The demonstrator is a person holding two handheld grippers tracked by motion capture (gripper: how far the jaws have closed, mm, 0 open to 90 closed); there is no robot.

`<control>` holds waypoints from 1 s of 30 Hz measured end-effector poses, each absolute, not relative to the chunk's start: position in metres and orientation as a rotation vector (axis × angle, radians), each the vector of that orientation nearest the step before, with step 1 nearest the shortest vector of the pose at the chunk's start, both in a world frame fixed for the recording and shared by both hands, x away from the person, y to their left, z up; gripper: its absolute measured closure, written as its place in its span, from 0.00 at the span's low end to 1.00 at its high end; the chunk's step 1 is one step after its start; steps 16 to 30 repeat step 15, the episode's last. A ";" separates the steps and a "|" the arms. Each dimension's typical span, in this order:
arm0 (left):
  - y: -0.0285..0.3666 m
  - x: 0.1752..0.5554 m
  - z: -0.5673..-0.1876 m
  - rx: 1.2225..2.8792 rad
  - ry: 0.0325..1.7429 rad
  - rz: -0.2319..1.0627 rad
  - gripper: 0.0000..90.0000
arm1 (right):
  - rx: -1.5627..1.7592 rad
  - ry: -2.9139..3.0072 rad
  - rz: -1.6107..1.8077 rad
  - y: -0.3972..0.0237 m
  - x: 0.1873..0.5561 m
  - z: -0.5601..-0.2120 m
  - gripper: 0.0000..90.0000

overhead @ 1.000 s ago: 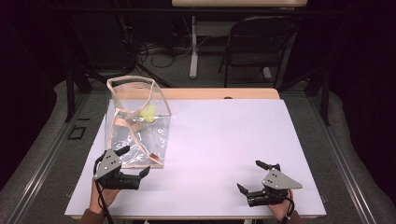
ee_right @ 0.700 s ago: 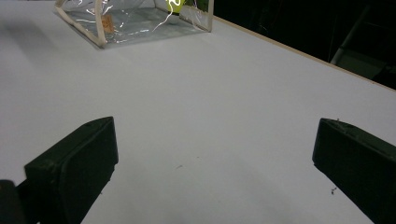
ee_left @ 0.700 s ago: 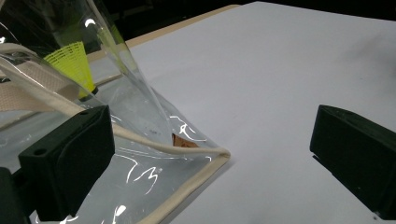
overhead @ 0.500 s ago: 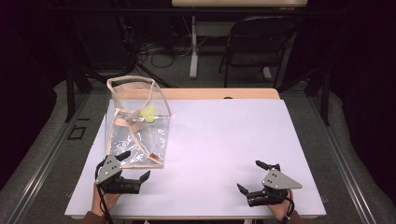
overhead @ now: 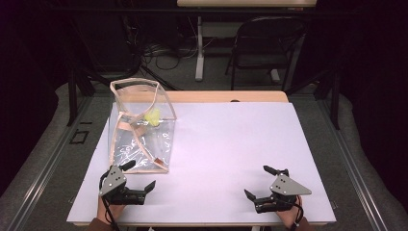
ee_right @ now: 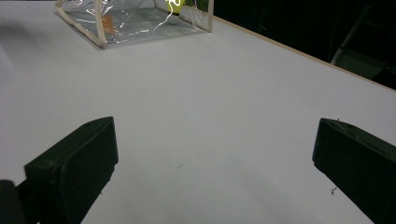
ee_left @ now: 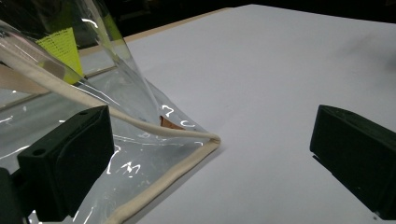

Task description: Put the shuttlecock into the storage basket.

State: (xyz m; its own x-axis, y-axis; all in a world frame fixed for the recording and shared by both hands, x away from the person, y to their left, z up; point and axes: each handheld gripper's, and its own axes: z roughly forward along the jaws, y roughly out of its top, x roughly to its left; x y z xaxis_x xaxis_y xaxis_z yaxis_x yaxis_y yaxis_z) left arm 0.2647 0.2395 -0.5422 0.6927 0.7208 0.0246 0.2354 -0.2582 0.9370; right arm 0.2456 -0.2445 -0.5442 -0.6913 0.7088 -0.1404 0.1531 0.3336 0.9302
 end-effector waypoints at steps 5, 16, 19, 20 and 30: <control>0.240 0.263 -0.546 1.827 0.759 0.550 0.00 | 0.753 2.067 1.354 -0.245 0.245 -0.544 0.00; 0.239 0.265 -0.547 1.836 0.756 0.551 0.00 | 0.753 2.070 1.353 -0.245 0.246 -0.544 0.00; 0.239 0.265 -0.547 1.836 0.756 0.551 0.00 | 0.753 2.070 1.353 -0.245 0.246 -0.544 0.00; 0.239 0.265 -0.547 1.836 0.756 0.551 0.00 | 0.753 2.070 1.353 -0.245 0.246 -0.544 0.00; 0.239 0.265 -0.547 1.836 0.756 0.551 0.00 | 0.753 2.070 1.353 -0.245 0.246 -0.544 0.00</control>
